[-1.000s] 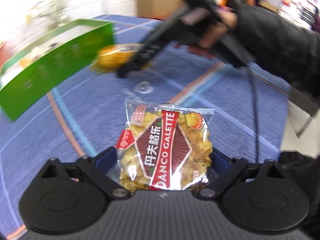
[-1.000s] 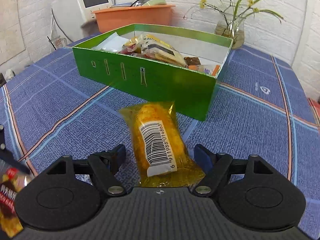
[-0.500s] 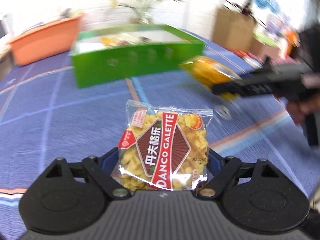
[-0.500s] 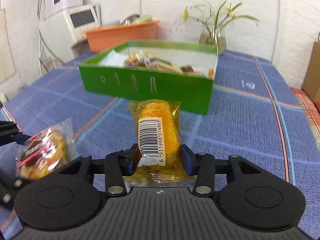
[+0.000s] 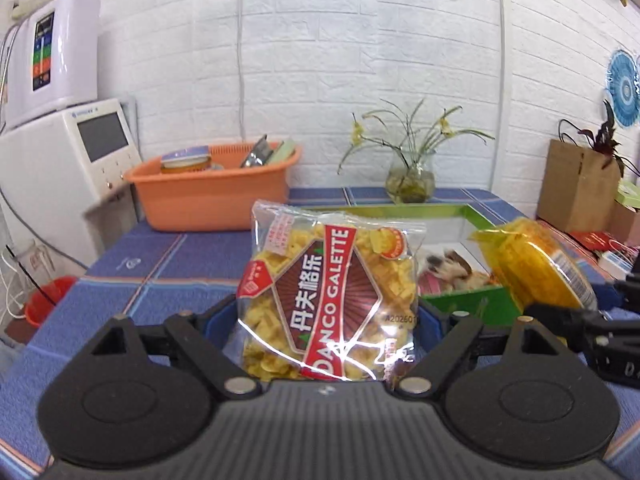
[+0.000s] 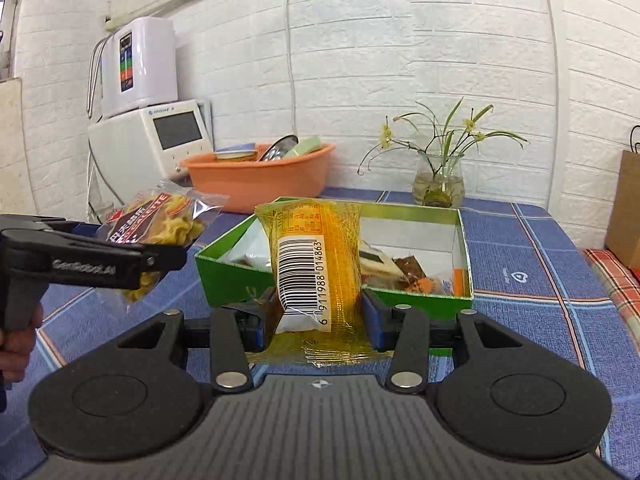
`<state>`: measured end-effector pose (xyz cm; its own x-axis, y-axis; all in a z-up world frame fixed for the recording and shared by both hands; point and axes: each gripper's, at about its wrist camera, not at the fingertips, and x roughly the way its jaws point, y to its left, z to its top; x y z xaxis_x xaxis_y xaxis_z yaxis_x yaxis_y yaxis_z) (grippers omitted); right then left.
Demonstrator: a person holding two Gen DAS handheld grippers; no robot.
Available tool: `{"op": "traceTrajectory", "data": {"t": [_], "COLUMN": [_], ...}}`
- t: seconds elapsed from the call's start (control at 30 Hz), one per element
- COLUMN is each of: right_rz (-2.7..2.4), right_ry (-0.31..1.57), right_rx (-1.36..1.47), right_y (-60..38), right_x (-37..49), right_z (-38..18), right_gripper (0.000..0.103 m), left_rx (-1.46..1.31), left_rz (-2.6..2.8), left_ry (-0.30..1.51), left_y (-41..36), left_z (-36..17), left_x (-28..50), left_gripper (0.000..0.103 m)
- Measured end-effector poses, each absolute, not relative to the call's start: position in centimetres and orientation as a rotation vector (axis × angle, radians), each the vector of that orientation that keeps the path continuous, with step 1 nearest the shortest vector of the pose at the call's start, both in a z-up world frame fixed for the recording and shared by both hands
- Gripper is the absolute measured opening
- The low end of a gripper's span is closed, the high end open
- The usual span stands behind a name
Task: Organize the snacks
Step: 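Carry both held packets up and over the green box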
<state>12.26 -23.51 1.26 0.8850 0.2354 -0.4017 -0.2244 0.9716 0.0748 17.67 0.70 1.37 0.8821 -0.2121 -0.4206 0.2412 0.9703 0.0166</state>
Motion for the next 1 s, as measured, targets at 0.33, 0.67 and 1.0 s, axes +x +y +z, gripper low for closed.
{"op": "traceTrajectory", "data": {"t": [0.33, 0.67, 1.0], "right_rz": [0.164, 0.064, 0.024], "right_ry": [0.286, 0.182, 0.28], "right_rx": [0.17, 0.262, 0.192], "right_y": [-25.3, -26.6, -27.4], "right_x": [14.1, 18.1, 20.8], "right_z": [3.4, 5.4, 2.5], "right_gripper": [0.075, 0.076, 0.076], "left_rx": [0.053, 0.006, 0.029], "left_rz": [-0.168, -0.15, -0.181], "left_ry": [0.384, 0.367, 0.378], "left_y": [-2.8, -5.3, -4.8], "left_z": [2.9, 2.7, 1.6], "left_x": [22.8, 26.8, 28.8], "left_gripper": [0.084, 0.085, 0.085]}}
